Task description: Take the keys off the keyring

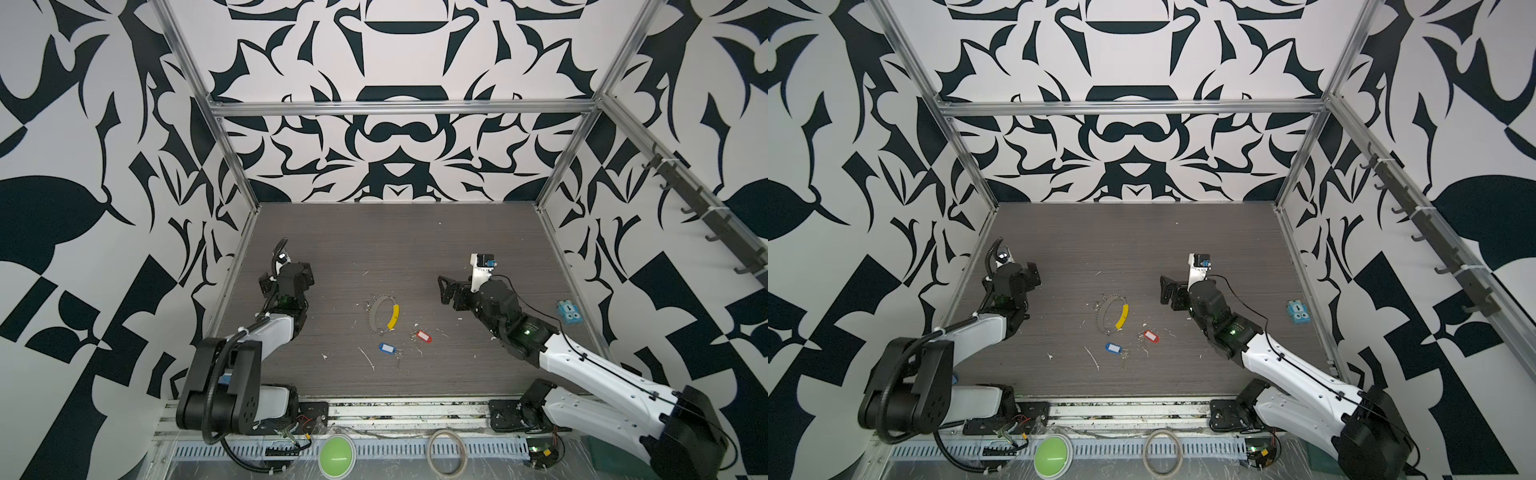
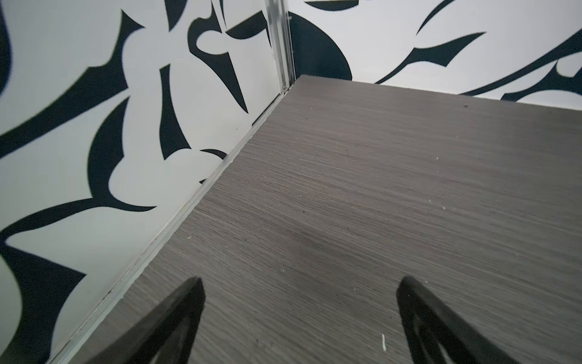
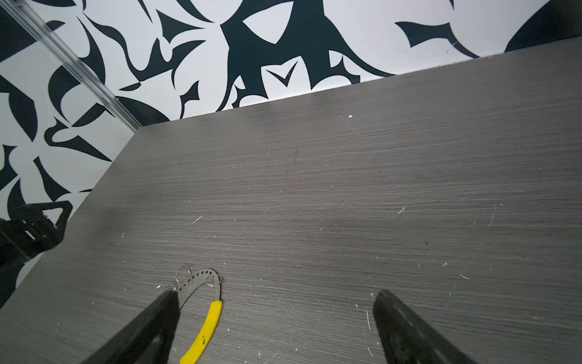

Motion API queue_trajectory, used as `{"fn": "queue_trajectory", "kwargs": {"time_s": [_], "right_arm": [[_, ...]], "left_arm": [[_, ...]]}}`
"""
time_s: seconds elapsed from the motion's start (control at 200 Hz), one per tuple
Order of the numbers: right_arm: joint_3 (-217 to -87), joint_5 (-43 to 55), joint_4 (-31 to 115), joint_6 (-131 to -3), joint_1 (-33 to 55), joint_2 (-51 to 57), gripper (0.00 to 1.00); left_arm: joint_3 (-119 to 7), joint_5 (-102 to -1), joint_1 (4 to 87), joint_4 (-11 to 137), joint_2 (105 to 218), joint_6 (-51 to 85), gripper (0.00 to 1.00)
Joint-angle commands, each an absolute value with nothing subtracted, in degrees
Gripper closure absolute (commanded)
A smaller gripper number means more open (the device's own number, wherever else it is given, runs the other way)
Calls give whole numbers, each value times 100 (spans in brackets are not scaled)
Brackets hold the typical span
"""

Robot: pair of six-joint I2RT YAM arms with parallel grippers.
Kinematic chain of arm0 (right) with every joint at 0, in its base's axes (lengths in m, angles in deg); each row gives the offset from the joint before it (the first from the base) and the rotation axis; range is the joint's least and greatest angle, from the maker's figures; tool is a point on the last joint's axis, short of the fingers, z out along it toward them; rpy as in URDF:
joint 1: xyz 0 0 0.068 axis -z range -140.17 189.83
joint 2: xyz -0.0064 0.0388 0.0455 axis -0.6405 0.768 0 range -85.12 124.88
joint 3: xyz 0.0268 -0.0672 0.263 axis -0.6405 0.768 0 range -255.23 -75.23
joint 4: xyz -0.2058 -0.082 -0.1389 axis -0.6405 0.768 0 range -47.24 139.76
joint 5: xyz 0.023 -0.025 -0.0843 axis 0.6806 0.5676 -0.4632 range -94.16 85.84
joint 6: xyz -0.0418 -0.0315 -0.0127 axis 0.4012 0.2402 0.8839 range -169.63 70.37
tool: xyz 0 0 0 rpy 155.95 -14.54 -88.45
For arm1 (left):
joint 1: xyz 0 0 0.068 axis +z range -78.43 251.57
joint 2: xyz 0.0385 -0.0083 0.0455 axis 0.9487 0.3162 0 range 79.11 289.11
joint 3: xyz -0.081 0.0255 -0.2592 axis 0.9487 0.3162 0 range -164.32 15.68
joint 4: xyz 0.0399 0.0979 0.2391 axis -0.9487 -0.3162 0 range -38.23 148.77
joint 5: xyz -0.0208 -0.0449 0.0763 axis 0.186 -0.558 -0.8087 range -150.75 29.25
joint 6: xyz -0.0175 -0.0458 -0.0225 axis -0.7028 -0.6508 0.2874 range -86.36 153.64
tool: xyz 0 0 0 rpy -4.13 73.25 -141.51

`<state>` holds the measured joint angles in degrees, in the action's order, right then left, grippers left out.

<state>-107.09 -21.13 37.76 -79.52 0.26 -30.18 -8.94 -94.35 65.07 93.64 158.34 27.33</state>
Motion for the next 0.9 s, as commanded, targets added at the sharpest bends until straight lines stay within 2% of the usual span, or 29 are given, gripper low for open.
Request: {"fn": "queue_trajectory", "kwargs": {"time_s": [0.0,0.08,0.16,0.32,0.43,0.515,0.605,0.67,0.79,0.895], "right_arm": [[-10837,-2447,3807,-7991,9,-3054,0],[-10974,-2584,4024,-7951,9,-3045,0],[-11002,-2815,4051,-7894,18,-3050,0],[-10735,-2951,3434,-7455,28,-3041,0],[-10598,-2961,3183,-7155,38,-3028,0],[-10578,-3016,3141,-6936,50,-3028,0],[-10586,-3182,3130,-6684,85,-3028,0],[-10526,-3365,2934,-6368,151,-3011,0],[-10311,-3585,2228,-5403,622,-2797,0],[-10198,-3792,1908,-5321,1490,-2426,0]], "left_arm": [[-671,-9169,6637,10694,16357,3083,1],[-618,-9036,6646,11418,16800,3280,1],[-925,-8507,6849,10327,16588,2982,1],[-943,-7785,7258,10328,16649,2757,1],[-422,-7887,7287,11823,17040,2839,1],[-598,-7838,7288,10928,16743,2656,1],[-431,-7904,7285,11685,16966,2802,1],[-424,-7902,7278,11459,16848,2676,1],[-443,-7934,7276,11558,16905,2713,1],[-472,-7897,7283,11441,16869,2721,1]]}}
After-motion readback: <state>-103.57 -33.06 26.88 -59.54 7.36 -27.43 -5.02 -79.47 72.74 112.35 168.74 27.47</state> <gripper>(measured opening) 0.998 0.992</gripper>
